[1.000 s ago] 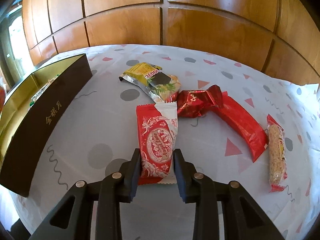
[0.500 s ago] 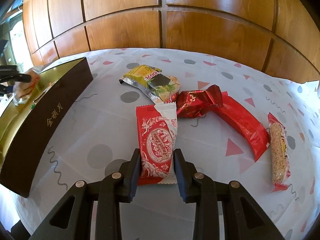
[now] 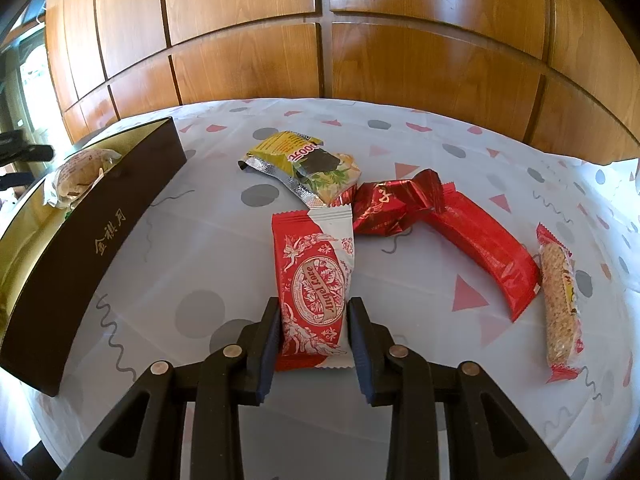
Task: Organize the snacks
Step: 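Release the bread bag into the tin and withdraw the left gripper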
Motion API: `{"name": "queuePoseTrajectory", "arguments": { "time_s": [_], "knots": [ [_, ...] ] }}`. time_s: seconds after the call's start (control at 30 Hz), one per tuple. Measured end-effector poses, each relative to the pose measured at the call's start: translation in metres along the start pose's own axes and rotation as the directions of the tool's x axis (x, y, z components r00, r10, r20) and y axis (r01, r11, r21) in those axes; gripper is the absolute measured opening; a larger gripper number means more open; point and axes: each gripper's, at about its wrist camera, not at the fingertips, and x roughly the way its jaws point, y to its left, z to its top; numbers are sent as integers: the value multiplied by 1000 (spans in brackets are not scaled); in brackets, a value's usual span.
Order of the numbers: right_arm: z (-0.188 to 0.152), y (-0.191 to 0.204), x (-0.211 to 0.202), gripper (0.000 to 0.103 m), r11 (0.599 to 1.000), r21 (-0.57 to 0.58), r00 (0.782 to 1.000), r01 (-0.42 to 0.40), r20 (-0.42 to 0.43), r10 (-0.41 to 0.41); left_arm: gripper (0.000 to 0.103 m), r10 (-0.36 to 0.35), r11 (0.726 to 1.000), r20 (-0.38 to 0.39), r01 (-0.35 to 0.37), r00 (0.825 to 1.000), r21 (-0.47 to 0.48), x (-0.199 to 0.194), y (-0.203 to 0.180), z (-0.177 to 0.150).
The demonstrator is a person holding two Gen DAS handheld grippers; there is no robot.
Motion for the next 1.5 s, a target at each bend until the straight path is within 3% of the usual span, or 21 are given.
{"name": "queuePoseTrajectory", "arguments": {
  "time_s": [0.3,0.67,1.1,1.5],
  "knots": [
    [0,1,-1,33,1000,-6,1000,10,2,-10,85,-4,1000,60,2,998,31,-52,-6,-49],
    [0,3,0,33,1000,-9,1000,19,2,-19,85,-41,996,89,34,995,85,-80,-27,-77],
    [-1,4,-2,33,999,-9,999,32,4,-32,86,-35,994,77,27,996,102,-83,-29,-92],
    [-1,4,-2,33,999,-14,999,47,-1,-47,86,11,999,79,-14,997,35,-79,2,-93]
  ]
}}
